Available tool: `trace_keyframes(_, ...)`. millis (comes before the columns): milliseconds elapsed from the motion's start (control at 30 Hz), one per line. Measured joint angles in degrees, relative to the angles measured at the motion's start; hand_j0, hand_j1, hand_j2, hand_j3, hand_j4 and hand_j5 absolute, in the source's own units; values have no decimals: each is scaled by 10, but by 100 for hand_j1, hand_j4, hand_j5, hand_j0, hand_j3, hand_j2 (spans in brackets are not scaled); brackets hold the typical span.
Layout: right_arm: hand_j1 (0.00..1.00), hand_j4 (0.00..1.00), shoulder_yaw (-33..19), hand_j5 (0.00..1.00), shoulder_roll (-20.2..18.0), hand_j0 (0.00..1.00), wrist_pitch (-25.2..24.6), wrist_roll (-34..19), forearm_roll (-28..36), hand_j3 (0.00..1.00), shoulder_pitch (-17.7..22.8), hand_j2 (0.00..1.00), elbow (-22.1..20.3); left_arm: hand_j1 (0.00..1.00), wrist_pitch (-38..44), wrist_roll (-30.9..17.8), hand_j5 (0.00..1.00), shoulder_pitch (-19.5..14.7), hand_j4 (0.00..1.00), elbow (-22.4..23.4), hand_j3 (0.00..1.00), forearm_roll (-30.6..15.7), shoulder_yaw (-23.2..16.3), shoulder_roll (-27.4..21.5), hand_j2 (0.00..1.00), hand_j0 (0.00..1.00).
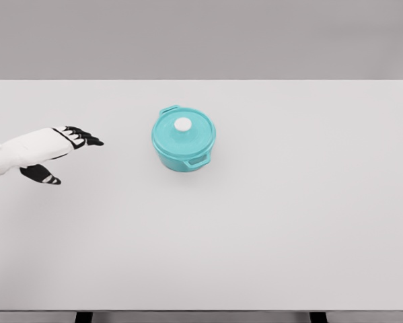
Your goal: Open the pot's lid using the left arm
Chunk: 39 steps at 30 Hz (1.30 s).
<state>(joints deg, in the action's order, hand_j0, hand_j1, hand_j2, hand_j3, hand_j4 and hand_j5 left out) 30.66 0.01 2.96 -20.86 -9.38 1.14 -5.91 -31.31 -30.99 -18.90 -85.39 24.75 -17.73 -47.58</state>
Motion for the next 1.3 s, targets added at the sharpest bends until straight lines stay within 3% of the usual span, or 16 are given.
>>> trace_keyframes(200, 100, 100, 0, 100, 0, 100, -1, 0, 0, 100, 7, 100, 2, 100, -3, -3, 100, -3, 100, -4, 100, 17, -3, 4, 100, 100)
trace_keyframes(333, 100, 100, 0, 100, 0, 100, -1, 1, 0, 100, 7, 100, 2, 100, -4, -16, 100, -23, 100, -8, 100, 30, -5, 25, 100, 100)
trace_keyframes(400, 100, 100, 0, 100, 0, 100, -1, 0, 0, 100, 7, 100, 2, 100, -4, -22, 100, -61, 100, -10, 100, 31, -19, 30, 100, 100)
trace_keyframes(433, 100, 100, 0, 100, 0, 100, -1, 0, 0, 100, 7, 100, 2, 100, -7, -25, 100, -100, 100, -11, 100, 32, -31, 29, 100, 100)
trace_keyframes(467, 100, 100, 0, 100, 0, 100, -1, 0, 0, 100, 7, 100, 2, 100, -7, -28, 100, -160, 100, -10, 100, 20, -53, 26, 100, 100)
trace_keyframes(567, 100, 100, 0, 100, 0, 100, -1, 0, 0, 100, 7, 100, 2, 100, -9, -36, 100, -304, 100, 0, 100, -54, -174, 18, 100, 100)
trace_keyframes(667, 100, 100, 0, 100, 0, 100, -1, 0, 0, 100, 7, 100, 2, 100, -15, -38, 100, -367, 100, 4, 100, -91, -298, 23, 100, 100)
trace_keyframes(767, 100, 100, 0, 100, 0, 100, -1, 0, 0, 100, 7, 100, 2, 100, -18, -40, 100, -373, 100, 8, 100, -100, -354, 43, 100, 100)
trace_keyframes(833, 100, 100, 0, 100, 0, 100, -1, 0, 0, 100, 7, 100, 2, 100, -16, -40, 100, -407, 100, 38, 100, -93, -371, 74, 100, 100)
trace_keyframes(967, 100, 100, 0, 100, 0, 100, -1, 0, 0, 100, 7, 100, 2, 100, 8, -40, 100, -410, 100, 88, 100, -85, -382, 114, 100, 100)
trace_keyframes(1233, 100, 100, 0, 100, 0, 100, -1, 0, 0, 100, 7, 100, 2, 100, 90, -40, 100, -423, 100, 127, 100, -61, -389, 170, 100, 100)
trace_keyframes(1300, 100, 100, 0, 100, 0, 100, -1, 0, 0, 100, 7, 100, 2, 92, 106, -40, 92, -423, 92, 130, 92, -52, -392, 178, 92, 92)
